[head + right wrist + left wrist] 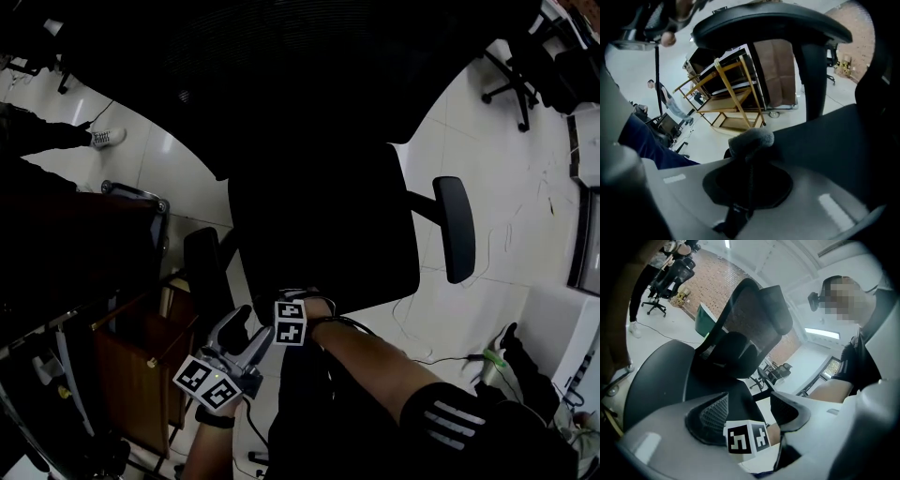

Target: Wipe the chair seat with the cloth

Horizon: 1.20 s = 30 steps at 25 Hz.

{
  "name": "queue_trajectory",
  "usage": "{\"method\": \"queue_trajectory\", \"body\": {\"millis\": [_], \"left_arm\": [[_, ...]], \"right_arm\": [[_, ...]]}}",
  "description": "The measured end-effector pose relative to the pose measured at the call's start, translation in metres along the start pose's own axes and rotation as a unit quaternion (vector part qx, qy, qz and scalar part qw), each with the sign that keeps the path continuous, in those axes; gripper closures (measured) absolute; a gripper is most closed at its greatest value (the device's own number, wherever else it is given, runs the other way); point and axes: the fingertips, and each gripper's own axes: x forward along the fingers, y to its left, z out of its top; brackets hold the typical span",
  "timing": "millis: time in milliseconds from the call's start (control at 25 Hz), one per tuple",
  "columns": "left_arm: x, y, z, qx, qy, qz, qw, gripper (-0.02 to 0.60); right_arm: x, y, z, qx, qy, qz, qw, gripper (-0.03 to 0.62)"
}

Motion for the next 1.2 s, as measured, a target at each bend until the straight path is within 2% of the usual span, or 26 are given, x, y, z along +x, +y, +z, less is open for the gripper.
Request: {"method": "queue_trajectory", "body": {"millis": [160, 440, 600, 720, 840, 1080, 1200], "left_arm": [[0.008, 0.0, -0.016, -0.01, 0.016, 0.003, 0.9998, 0.278], [0.043, -0.012, -0.038, -0.012, 0.052, -0.015, 0.9985, 0.278], [0.063, -0.024, -0.046, -0.008, 0.06, -0.034, 0.9976, 0.278], [0.077, -0.042, -0.045, -0.003, 0.069, -0.05, 0.9964, 0.278], [0.086, -0.053, -0.043, 0.002, 0.074, -0.06, 0.9955, 0.278], [0.088, -0.066, -0.037, 0.012, 0.078, -0.064, 0.9948, 0.278], [0.084, -0.07, -0.021, 0.023, 0.071, -0.06, 0.9953, 0.278]], "right_arm": [[-0.007, 0.0, -0.037, 0.057, -0.001, 0.007, 0.998, 0.566], [-0.073, -0.018, -0.18, 0.138, 0.067, -0.034, 0.988, 0.566], [-0.122, -0.041, -0.242, 0.221, 0.079, -0.084, 0.968, 0.566], [-0.155, -0.052, -0.28, 0.258, 0.09, -0.111, 0.955, 0.566], [-0.176, -0.059, -0.3, 0.26, 0.106, -0.126, 0.951, 0.566], [-0.185, -0.058, -0.308, 0.292, 0.116, -0.14, 0.939, 0.566], [-0.195, -0.059, -0.292, 0.317, 0.084, -0.149, 0.933, 0.566]]}}
